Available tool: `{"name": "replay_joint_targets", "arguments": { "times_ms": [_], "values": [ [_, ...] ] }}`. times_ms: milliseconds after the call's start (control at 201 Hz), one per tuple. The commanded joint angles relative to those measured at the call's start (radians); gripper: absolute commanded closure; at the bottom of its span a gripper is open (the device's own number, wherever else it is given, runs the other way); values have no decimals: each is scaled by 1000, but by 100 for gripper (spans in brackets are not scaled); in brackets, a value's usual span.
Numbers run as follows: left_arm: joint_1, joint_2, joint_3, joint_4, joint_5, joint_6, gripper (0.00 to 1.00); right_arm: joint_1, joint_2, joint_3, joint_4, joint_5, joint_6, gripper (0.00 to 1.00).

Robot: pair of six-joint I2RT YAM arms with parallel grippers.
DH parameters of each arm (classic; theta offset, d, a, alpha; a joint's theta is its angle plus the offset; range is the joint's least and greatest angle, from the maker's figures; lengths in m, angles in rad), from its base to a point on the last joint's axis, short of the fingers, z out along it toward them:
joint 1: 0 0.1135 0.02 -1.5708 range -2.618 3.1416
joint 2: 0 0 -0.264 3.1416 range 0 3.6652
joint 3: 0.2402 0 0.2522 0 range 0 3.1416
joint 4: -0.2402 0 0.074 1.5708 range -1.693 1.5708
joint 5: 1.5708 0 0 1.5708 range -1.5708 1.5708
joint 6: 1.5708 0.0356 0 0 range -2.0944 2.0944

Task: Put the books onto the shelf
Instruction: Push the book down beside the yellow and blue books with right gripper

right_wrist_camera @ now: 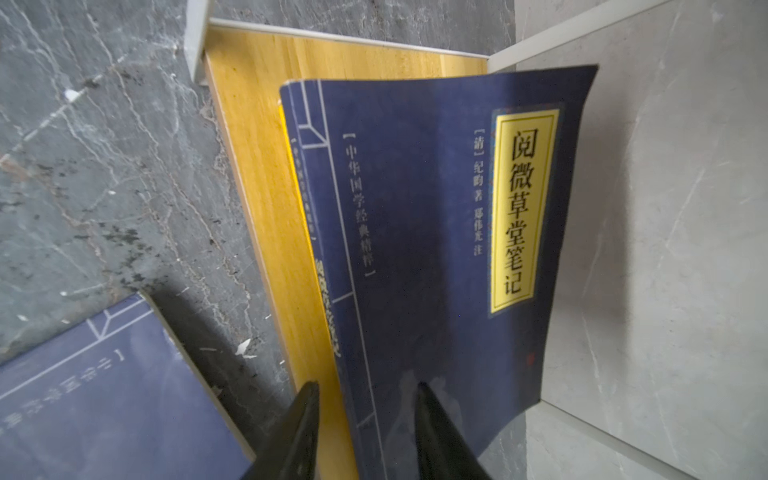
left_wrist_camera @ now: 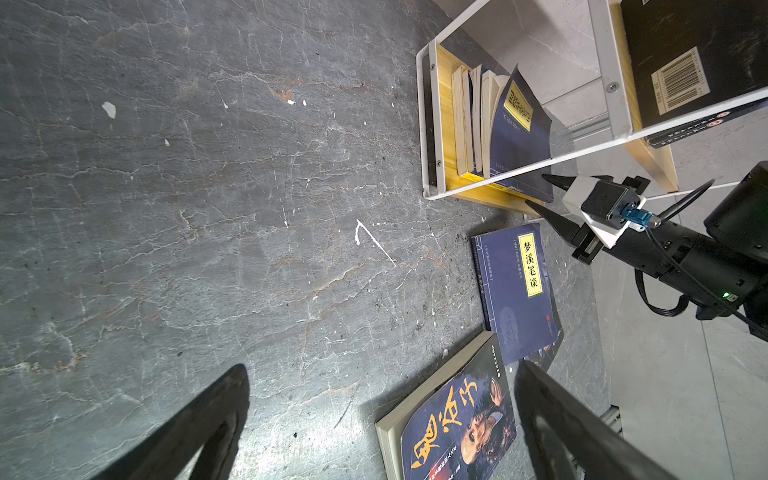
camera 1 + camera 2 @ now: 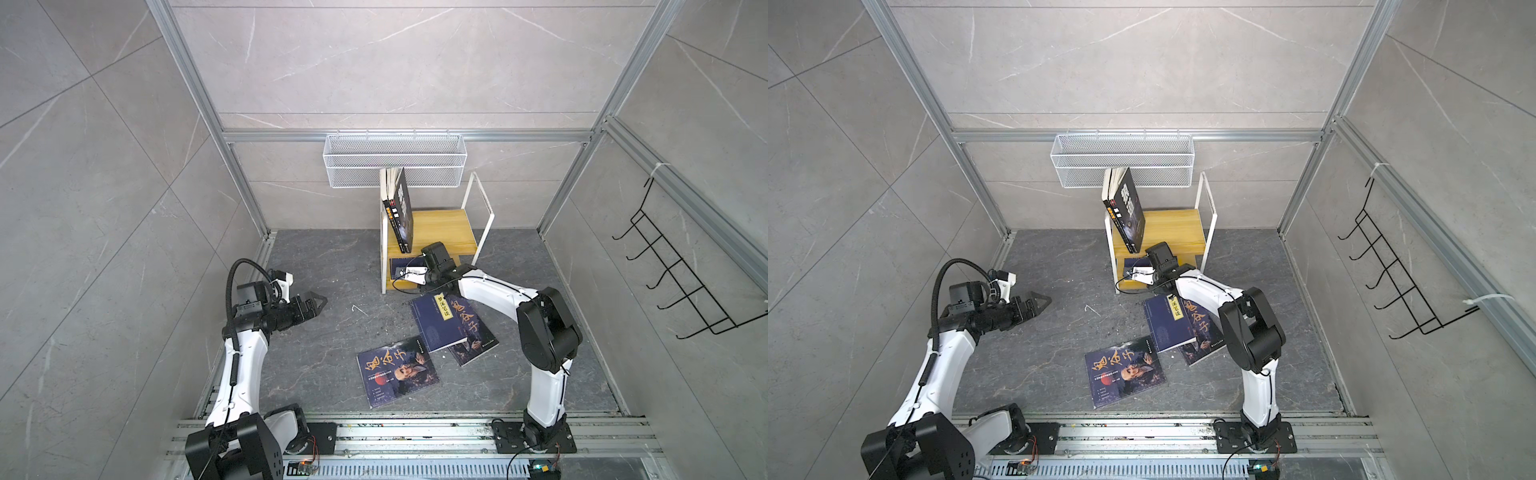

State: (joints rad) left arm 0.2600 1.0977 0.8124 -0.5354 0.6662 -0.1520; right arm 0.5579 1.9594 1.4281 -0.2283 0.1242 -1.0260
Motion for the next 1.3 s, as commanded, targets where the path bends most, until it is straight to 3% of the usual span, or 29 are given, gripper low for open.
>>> {"name": "replay_joint_targets", "arguments": {
  "times_ms": [0, 1295],
  "values": [
    [7, -23, 10, 8, 31, 12, 0, 7, 18, 22, 2, 29, -19, 62],
    [17, -7, 16, 6, 33, -1, 0, 17, 59, 45, 88, 105, -99, 71]
  ]
}}
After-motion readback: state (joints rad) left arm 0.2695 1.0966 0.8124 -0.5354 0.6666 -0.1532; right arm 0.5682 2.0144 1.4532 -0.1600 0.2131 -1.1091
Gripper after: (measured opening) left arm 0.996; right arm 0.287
